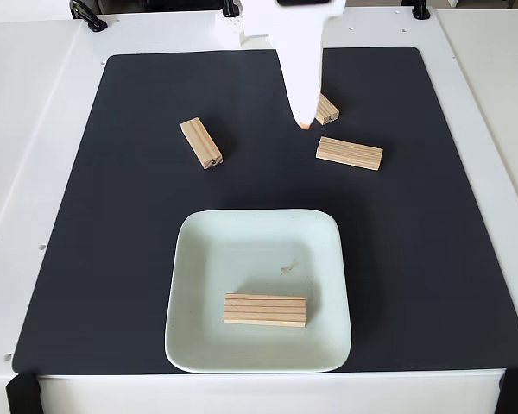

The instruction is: Pick up the wooden block and place them on the plate.

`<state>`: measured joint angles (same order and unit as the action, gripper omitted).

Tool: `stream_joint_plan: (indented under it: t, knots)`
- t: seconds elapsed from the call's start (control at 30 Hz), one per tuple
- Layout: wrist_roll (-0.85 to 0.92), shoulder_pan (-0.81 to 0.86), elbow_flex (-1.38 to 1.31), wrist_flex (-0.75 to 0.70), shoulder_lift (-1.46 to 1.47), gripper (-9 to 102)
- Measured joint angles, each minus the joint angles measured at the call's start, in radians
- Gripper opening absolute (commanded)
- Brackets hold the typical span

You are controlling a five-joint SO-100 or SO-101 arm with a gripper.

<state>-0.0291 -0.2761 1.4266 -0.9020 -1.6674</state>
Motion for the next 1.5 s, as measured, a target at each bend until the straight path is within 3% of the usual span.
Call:
stream_joint_plan:
  t: [0.23,0.5,0.7,1.0,1.27,1.5]
  knots:
    - [-0.035,0.003,0.325,-0.029,-0.362,-1]
    - [-0.173,0.044,0.492,-0.430,-0.657,-1]
    - [-0.253,0.229,0.492,-0.482,-0.669,-1]
    - [-0.331,0.462,0.261,-0.489,-0.347,-1]
    - [-0.508,0.480,-0.048,-0.549,0.097,-1]
    - [-0.591,0.483,-0.095,-0.600,0.356,-1]
